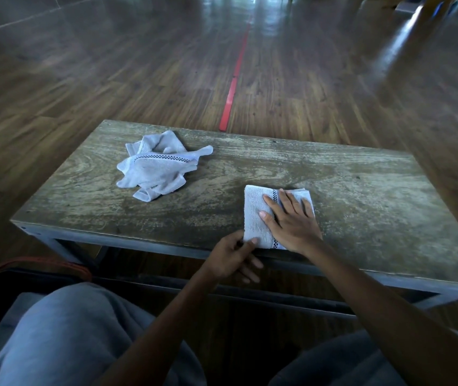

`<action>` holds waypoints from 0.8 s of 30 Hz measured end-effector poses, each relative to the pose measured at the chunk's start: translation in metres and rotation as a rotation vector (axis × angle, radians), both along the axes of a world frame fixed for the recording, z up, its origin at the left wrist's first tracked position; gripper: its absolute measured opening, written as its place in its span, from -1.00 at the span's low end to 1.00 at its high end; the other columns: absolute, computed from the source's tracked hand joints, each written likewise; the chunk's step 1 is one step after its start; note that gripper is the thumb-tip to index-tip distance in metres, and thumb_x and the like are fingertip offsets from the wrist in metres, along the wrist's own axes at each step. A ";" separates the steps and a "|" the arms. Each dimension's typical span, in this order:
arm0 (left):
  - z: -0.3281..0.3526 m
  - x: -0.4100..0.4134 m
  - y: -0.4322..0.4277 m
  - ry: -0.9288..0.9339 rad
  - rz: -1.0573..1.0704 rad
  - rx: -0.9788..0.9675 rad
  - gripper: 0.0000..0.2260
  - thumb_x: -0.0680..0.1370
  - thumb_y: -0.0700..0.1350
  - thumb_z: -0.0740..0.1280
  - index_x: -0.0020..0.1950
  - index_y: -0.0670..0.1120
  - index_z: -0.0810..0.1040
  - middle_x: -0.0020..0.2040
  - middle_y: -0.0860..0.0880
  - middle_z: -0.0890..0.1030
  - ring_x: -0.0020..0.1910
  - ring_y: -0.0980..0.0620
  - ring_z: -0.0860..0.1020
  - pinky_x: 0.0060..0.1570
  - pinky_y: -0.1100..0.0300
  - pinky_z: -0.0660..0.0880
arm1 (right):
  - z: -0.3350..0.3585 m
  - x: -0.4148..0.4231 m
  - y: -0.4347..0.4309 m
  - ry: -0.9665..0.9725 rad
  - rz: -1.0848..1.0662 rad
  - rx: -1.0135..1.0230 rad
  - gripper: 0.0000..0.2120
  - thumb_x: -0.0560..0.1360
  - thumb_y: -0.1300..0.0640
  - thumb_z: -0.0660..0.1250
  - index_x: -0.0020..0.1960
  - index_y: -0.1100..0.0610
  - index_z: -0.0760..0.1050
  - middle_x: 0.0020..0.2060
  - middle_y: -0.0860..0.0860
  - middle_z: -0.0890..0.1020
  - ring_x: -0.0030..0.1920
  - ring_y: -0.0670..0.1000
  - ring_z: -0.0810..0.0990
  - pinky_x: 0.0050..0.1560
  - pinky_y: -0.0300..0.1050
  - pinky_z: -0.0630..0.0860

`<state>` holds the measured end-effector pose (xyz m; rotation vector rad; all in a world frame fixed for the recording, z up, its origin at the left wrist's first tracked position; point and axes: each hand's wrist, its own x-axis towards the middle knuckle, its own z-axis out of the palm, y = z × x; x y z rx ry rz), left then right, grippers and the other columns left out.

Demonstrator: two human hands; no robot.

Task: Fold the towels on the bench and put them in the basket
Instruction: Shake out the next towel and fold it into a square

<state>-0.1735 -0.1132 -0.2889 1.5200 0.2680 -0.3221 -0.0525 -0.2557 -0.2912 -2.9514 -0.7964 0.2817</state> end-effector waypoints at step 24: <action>0.020 0.058 -0.020 -0.464 -0.248 1.179 -0.60 0.60 0.11 0.11 0.39 -0.02 0.34 0.38 0.00 0.36 0.39 0.01 0.28 0.31 0.00 0.22 | 0.027 -0.031 -0.089 0.196 -0.448 0.479 -0.73 0.52 -0.10 0.28 0.00 0.08 0.59 -0.20 -0.02 0.62 -0.20 -0.06 0.55 -0.26 -0.19 0.39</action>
